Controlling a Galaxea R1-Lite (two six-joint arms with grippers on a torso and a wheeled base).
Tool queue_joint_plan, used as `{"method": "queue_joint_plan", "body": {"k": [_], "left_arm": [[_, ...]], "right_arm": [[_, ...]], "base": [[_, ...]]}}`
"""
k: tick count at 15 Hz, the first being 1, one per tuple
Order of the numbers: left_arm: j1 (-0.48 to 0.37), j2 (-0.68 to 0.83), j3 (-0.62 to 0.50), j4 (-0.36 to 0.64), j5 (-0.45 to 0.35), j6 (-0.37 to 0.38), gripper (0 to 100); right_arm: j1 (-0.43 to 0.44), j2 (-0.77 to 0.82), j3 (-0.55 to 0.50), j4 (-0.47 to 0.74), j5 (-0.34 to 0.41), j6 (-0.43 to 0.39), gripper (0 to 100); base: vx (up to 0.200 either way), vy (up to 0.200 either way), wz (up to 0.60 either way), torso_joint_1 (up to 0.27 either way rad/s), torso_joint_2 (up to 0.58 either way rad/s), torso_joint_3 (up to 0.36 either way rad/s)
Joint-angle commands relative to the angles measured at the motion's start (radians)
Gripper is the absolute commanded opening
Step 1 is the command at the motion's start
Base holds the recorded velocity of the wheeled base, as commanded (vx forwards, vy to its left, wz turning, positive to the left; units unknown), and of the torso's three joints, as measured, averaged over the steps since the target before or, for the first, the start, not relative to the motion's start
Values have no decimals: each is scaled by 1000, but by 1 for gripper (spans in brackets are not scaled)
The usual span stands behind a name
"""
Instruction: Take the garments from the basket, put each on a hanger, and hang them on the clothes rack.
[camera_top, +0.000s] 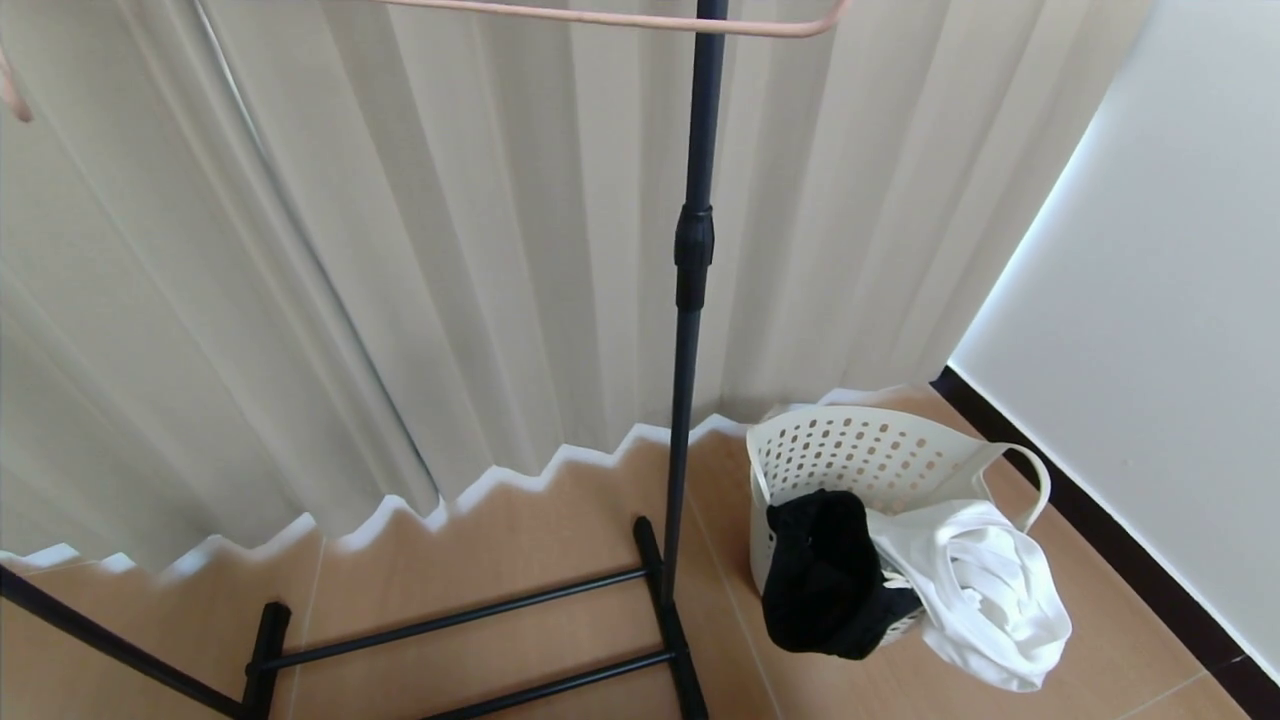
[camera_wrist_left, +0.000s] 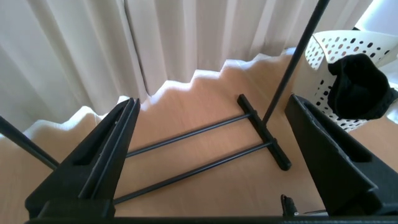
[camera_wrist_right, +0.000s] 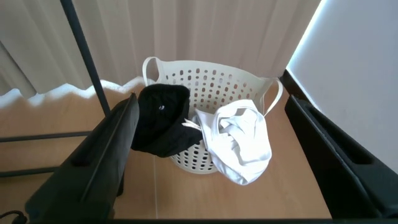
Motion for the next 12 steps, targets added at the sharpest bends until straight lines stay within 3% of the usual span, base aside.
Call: {"method": "queue_joint_plan", "body": {"k": [1,12], "left_arm": [[0,1,0,0,0,0,100],[2,1,0,0,2,3,100]], "right_arm": [[0,1,0,-1,1,1,100],[0,1,0,-4,-1,2,100]], "base": [[0,0,0,7,2,-188],[0,0,0,1,3,-196]]}}
